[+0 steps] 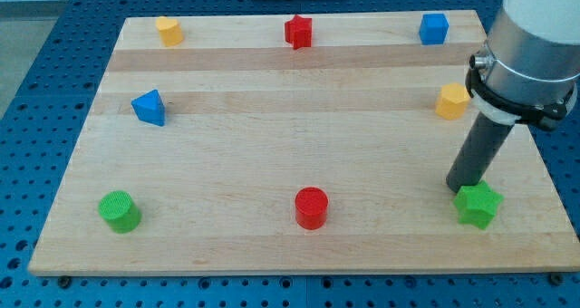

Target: Move the red circle closer to the green star

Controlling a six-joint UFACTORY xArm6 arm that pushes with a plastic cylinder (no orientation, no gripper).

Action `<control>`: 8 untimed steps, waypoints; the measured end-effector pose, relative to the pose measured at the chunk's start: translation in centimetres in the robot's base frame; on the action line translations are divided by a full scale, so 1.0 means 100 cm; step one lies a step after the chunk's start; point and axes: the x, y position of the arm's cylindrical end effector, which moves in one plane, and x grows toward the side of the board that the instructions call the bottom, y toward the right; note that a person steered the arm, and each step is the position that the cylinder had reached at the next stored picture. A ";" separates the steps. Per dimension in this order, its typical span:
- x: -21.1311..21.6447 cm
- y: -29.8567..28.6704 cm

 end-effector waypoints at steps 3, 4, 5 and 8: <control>-0.026 -0.045; -0.028 -0.090; -0.028 -0.151; -0.001 -0.264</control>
